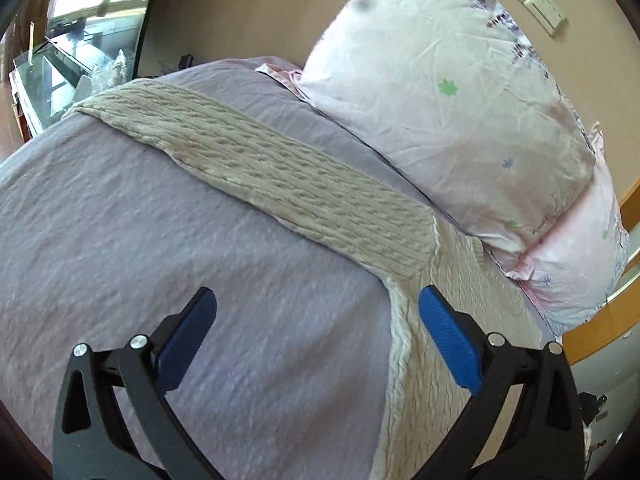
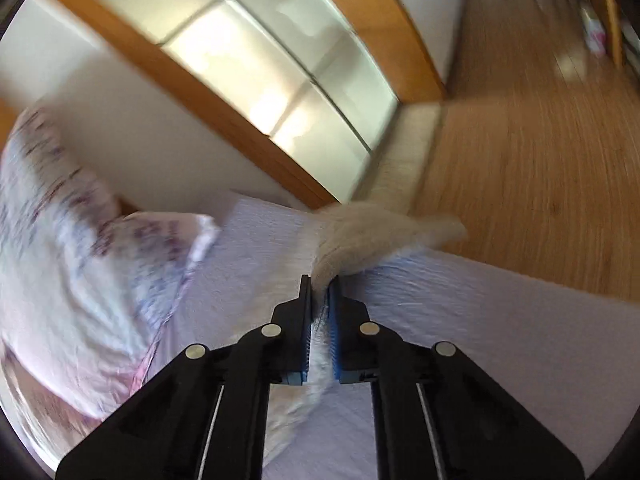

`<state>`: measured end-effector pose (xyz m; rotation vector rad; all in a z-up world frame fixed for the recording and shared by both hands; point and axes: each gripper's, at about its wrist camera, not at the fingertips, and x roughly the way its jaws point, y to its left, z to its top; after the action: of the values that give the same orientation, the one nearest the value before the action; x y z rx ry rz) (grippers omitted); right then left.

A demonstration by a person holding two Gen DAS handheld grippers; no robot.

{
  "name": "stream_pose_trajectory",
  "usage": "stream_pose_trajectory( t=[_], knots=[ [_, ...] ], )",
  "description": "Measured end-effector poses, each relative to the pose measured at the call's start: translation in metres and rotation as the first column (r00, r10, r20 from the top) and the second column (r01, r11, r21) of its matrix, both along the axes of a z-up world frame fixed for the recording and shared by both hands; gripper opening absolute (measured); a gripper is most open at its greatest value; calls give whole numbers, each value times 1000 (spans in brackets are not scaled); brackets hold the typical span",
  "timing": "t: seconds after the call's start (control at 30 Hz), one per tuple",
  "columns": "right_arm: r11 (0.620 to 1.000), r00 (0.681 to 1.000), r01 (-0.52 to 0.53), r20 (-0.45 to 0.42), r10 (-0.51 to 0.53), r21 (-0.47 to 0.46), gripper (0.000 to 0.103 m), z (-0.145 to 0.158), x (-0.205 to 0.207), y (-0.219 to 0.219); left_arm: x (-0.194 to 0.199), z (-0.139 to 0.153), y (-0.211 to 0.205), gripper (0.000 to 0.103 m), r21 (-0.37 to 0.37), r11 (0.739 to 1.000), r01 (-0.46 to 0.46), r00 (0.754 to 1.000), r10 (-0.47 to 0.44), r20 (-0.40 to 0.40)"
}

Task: Fold small clothes
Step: 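Grasp the loose sleeve with the right tool and fold it across the body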

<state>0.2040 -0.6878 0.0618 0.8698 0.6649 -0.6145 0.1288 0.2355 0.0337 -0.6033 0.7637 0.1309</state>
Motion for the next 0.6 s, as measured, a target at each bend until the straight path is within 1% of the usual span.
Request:
stream_pose_trajectory(
  t=[0.07, 0.1, 0.13, 0.17, 0.2, 0.27, 0.3, 0.33, 0.37, 0.4, 0.43, 0.47, 0.5, 0.53, 0.57, 0.6],
  knots=[
    [987, 989, -132, 61, 137, -91, 8, 34, 16, 40, 1, 4, 15, 100, 20, 999, -31, 1000, 31, 4],
    [971, 972, -201, 94, 214, -129, 8, 52, 24, 65, 4, 6, 24, 95, 28, 998, -48, 999, 48, 3],
    [943, 943, -283, 126, 307, -177, 8, 73, 34, 99, 6, 6, 32, 90, 26, 998, -59, 998, 59, -1],
    [910, 910, -349, 149, 386, -225, 8, 90, 42, 133, 9, 6, 39, 88, 11, 998, -68, 998, 68, -7],
    [870, 867, -416, 171, 467, -265, 8, 105, 50, 168, 12, 4, 48, 85, -19, 997, -71, 997, 71, -14],
    [765, 748, -559, 205, 632, -321, 8, 126, 66, 248, 18, 0, 61, 85, -76, 994, -85, 996, 83, -29],
    [695, 669, -637, 210, 713, -334, 8, 128, 75, 294, 21, -3, 64, 85, -91, 992, -90, 996, 87, -38],
    [640, 609, -691, 208, 766, -336, 8, 126, 80, 327, 24, -6, 67, 85, -103, 990, -100, 994, 95, -55],
    [574, 540, -750, 197, 818, -329, 8, 120, 85, 366, 26, -9, 69, 85, -108, 988, -108, 993, 102, -68],
    [507, 478, -804, 172, 862, -309, 8, 109, 90, 402, 28, -12, 71, 85, -115, 986, -120, 990, 111, -82],
    [406, 391, -874, 111, 914, -265, 8, 89, 97, 445, 29, -14, 74, 85, -123, 984, -126, 990, 116, -86],
    [318, 315, -924, 49, 948, -213, 9, 70, 101, 477, 29, -13, 75, 85, -118, 984, -132, 989, 123, -82],
    [244, 248, -957, -7, 969, -154, 9, 53, 102, 503, 29, -12, 76, 85, -111, 984, -139, 988, 129, -88],
    [193, 198, -976, -52, 979, -99, 9, 39, 99, 522, 29, -11, 79, 85, -108, 983, -145, 987, 135, -91],
    [182, 187, -980, -54, 981, -85, 15, 36, 96, 526, 29, -10, 82, 85, -111, 982, -153, 986, 143, -90],
    [192, 196, -977, -28, 980, -95, 23, 38, 93, 522, 31, -11, 86, 85, -113, 980, -163, 984, 153, -90]
  ],
)
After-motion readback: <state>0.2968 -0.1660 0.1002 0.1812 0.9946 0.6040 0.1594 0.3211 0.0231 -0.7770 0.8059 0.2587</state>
